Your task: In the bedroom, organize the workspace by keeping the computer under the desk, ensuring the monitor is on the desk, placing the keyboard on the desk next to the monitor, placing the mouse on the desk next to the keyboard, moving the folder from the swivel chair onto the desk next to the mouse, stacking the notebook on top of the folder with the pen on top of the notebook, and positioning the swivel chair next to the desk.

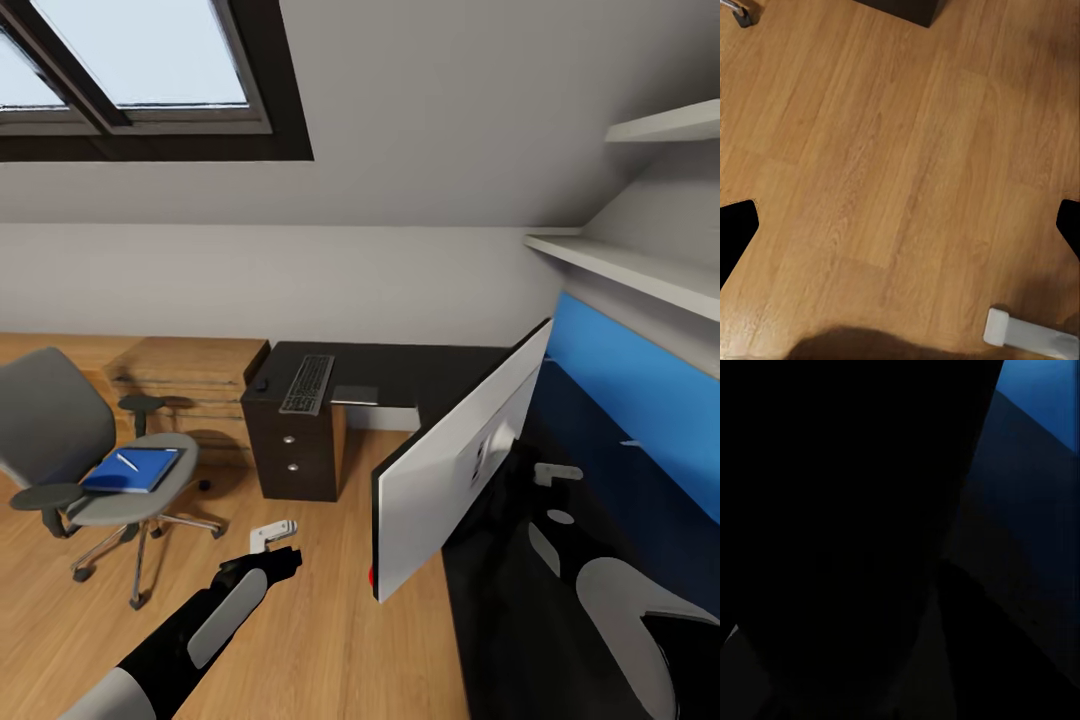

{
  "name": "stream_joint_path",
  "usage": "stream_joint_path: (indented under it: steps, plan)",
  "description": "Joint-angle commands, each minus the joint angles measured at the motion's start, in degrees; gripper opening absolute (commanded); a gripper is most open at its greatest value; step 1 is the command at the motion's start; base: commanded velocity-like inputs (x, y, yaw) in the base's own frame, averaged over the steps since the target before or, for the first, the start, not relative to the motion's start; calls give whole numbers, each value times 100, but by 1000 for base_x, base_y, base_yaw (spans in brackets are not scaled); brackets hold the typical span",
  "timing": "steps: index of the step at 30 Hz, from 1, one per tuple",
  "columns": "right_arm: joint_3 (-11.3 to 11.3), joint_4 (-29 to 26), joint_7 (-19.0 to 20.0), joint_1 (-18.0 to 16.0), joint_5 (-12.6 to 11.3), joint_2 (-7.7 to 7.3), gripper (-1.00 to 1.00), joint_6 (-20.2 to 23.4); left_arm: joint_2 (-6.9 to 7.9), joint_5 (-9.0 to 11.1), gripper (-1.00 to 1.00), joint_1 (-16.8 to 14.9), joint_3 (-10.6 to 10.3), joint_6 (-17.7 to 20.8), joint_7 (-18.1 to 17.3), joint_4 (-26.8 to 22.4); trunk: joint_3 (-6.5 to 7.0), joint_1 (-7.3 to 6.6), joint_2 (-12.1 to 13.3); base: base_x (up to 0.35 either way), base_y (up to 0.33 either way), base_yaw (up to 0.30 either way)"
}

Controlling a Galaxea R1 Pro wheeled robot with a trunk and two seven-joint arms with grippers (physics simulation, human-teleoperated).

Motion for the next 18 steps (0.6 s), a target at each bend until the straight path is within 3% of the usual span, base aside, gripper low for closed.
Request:
stream_joint_path:
  steps: [1,9,18]
  plan:
    - [22,23,17,-4,-54,3,-100,-26,6,37,100,-9,-20,5,46,-10,-15,1,-13,-325,0,0]
    - [22,23,18,-4,-54,1,-100,-26,9,37,100,-10,-20,5,48,-10,-15,1,-13,-331,-36,0]
    - [22,23,17,-4,-54,1,-100,-26,5,13,100,-7,-26,-17,59,-10,-15,1,-13,-221,-252,0]
